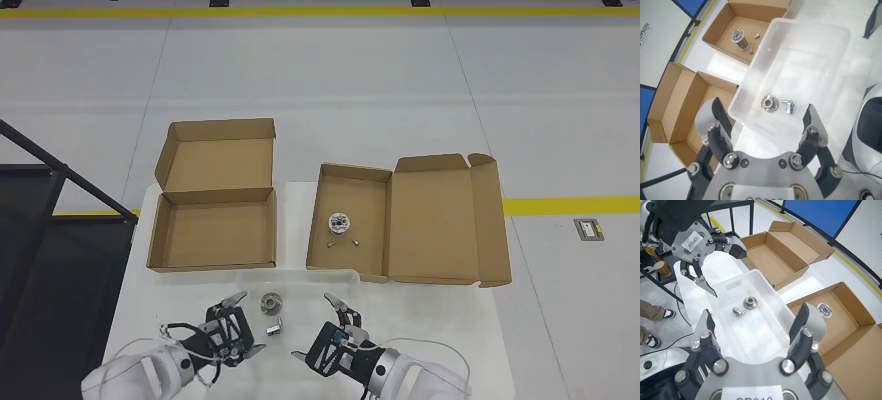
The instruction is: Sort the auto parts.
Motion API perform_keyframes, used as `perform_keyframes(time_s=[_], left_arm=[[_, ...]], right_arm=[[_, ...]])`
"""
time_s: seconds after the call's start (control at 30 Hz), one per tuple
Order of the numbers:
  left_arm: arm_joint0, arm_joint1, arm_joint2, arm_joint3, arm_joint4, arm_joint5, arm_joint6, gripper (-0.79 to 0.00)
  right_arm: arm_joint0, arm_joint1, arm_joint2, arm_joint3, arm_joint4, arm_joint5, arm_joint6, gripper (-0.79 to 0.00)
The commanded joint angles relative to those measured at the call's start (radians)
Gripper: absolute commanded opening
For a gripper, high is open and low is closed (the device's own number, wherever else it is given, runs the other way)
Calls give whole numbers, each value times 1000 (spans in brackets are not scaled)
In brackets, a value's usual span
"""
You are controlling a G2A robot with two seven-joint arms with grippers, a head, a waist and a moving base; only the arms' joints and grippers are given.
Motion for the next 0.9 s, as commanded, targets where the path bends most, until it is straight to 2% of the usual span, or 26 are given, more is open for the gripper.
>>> perform_keyframes(time_s=[0.0, 0.1, 0.23, 0.4, 0.53, 0.73, 0.87], left_arm=[[-16, 8, 8, -8, 61, -53, -4, 0], [-43, 19, 2, -7, 81, -138, 11, 0], [-68, 49, 37, 24, 102, -138, 39, 0], [-132, 109, 109, 90, 76, -138, 61, 0], [-212, 155, 168, 145, 32, -138, 32, 0], [-319, 218, 250, 192, -67, -138, -34, 0], [-396, 256, 338, 213, -126, -138, -89, 0]], right_arm=[[0, 0, 0, 0, 0, 0, 0, 0], [0, 0, 0, 0, 0, 0, 0, 0], [0, 0, 0, 0, 0, 0, 0, 0], [-1, 0, 0, 1, 0, 3, -2, 0], [-34, 11, 28, -2, -21, 13, -18, 0], [-126, 36, 128, -72, -39, -3, -41, 0], [-181, 49, 178, -110, -25, -17, -73, 0]])
